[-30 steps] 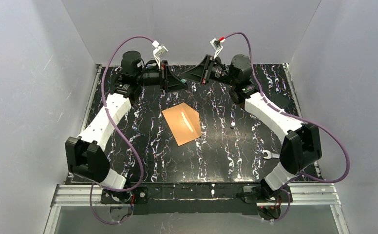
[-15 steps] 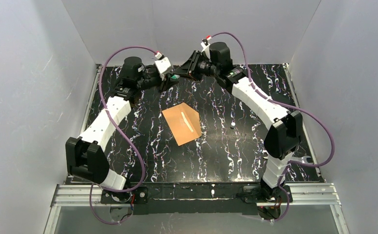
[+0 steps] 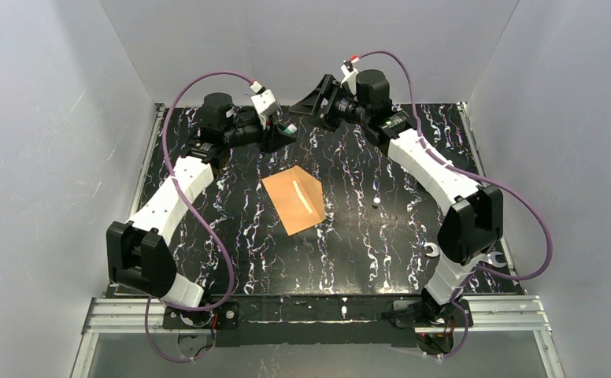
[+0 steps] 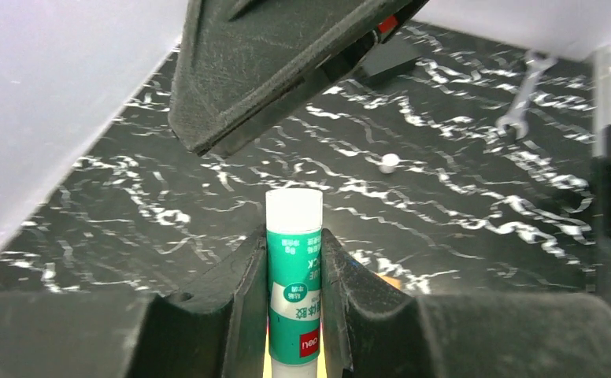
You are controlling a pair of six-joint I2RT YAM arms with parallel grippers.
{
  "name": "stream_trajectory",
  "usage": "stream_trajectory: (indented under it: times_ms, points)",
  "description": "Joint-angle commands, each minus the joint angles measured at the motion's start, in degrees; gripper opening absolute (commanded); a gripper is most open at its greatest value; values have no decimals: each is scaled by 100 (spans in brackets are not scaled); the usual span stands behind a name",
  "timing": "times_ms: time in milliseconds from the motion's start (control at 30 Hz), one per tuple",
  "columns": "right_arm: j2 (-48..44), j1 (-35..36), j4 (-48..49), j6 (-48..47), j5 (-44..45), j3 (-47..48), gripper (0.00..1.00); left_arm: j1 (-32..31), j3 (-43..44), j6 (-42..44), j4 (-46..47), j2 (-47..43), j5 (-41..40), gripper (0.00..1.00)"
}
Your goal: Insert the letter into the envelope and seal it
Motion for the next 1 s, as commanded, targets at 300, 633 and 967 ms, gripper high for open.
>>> stream_trajectory:
  times_ms: [300, 633, 967]
  points:
    - [33, 127, -1009, -617, -652, 712, 68, -12, 676, -684, -476, 260, 417, 0]
    - [121, 149, -941, -417, -854, 731, 36, -17, 903, -591, -787, 374, 354, 2]
    - [-184, 43, -719, -276, -574, 507, 18, 579, 512, -1979, -76, 391, 1348, 51]
